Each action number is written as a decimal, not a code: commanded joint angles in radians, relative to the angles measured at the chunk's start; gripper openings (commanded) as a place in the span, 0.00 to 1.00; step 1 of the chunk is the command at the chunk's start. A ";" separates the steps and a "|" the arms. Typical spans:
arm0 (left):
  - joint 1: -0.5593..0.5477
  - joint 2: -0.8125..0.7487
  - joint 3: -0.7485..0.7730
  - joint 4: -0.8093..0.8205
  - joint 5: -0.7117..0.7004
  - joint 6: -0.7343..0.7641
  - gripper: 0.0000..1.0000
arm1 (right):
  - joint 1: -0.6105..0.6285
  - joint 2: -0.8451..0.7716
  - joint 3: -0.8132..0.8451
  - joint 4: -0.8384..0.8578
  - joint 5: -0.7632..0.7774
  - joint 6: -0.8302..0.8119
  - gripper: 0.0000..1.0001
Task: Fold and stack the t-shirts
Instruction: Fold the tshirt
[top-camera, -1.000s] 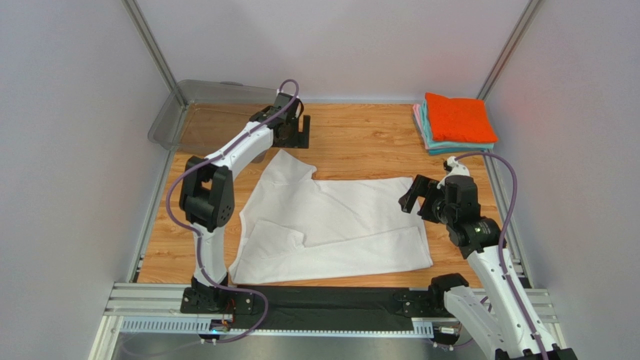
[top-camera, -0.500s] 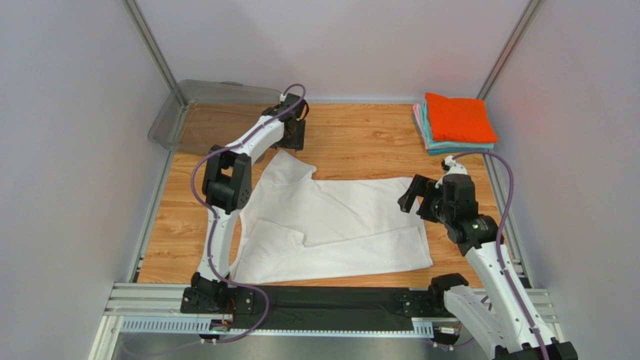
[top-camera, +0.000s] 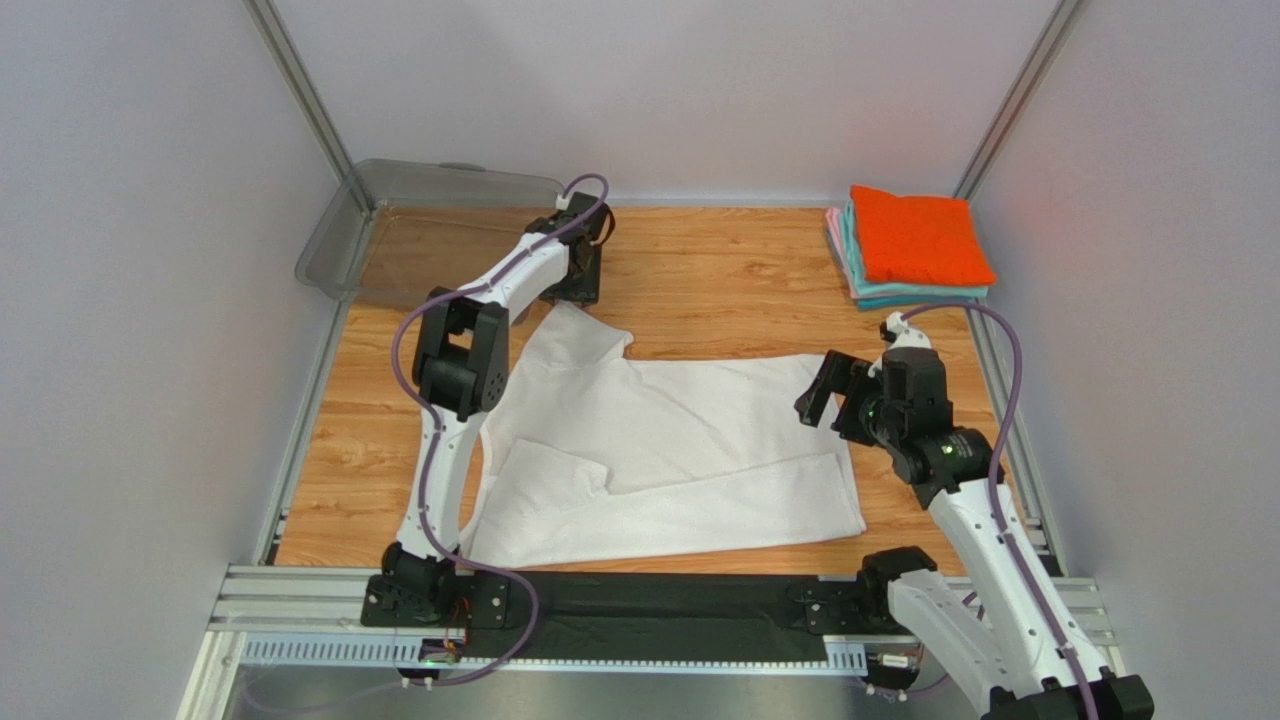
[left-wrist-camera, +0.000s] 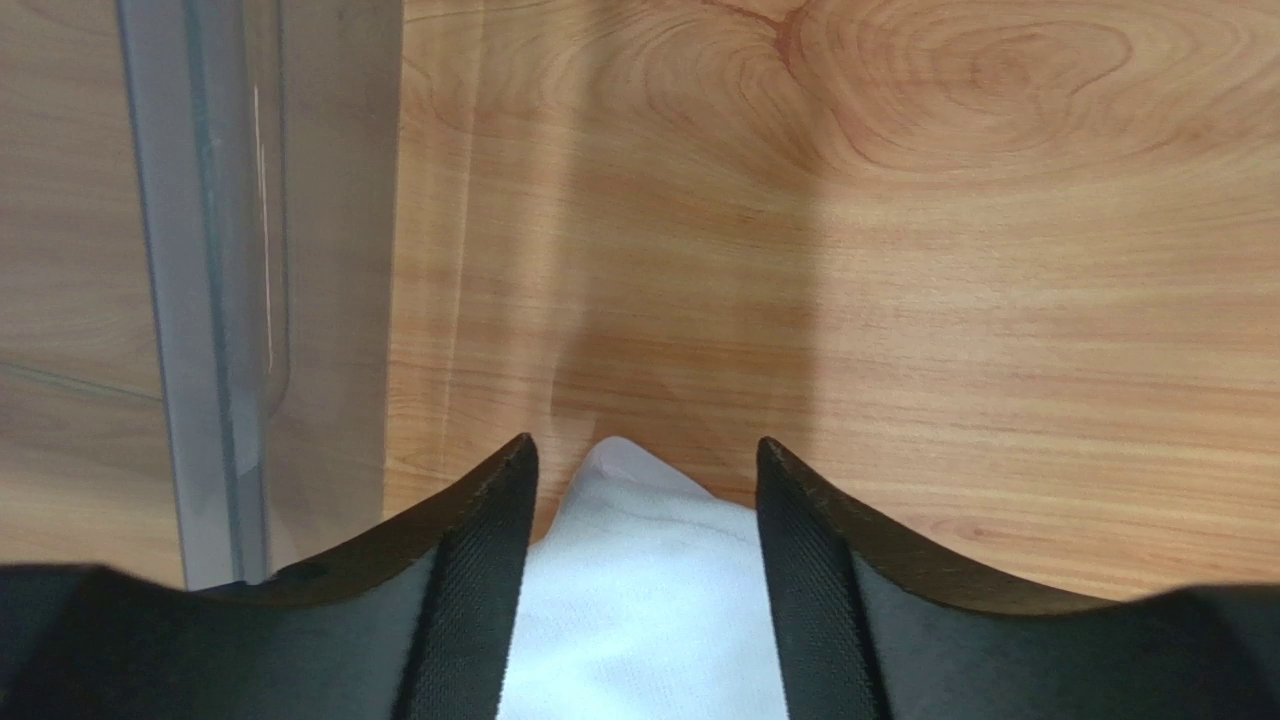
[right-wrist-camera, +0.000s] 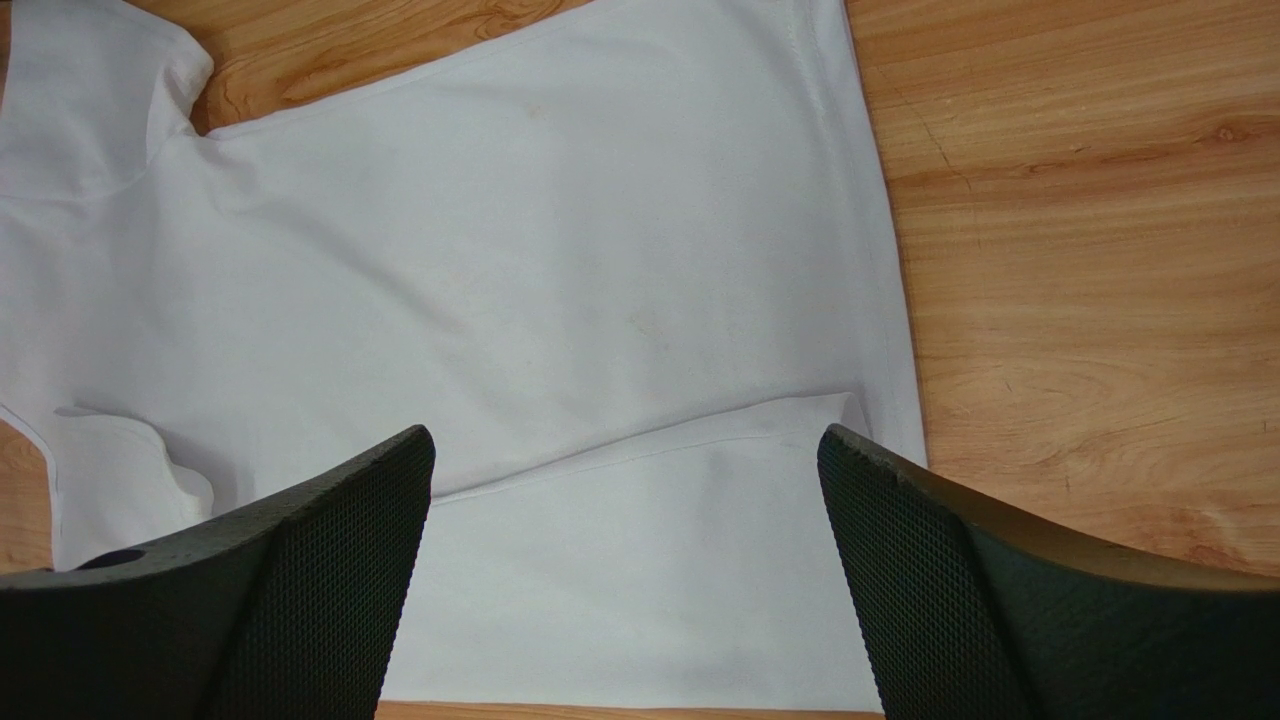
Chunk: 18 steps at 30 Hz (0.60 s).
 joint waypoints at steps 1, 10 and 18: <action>0.020 0.006 0.034 -0.014 0.028 -0.023 0.58 | 0.000 -0.004 0.000 0.045 -0.008 -0.015 1.00; 0.025 0.007 0.026 -0.018 0.086 -0.028 0.07 | 0.000 -0.001 0.003 0.042 -0.003 -0.018 1.00; 0.025 -0.094 -0.041 0.009 0.157 -0.014 0.00 | -0.001 0.025 0.014 0.040 0.012 -0.013 1.00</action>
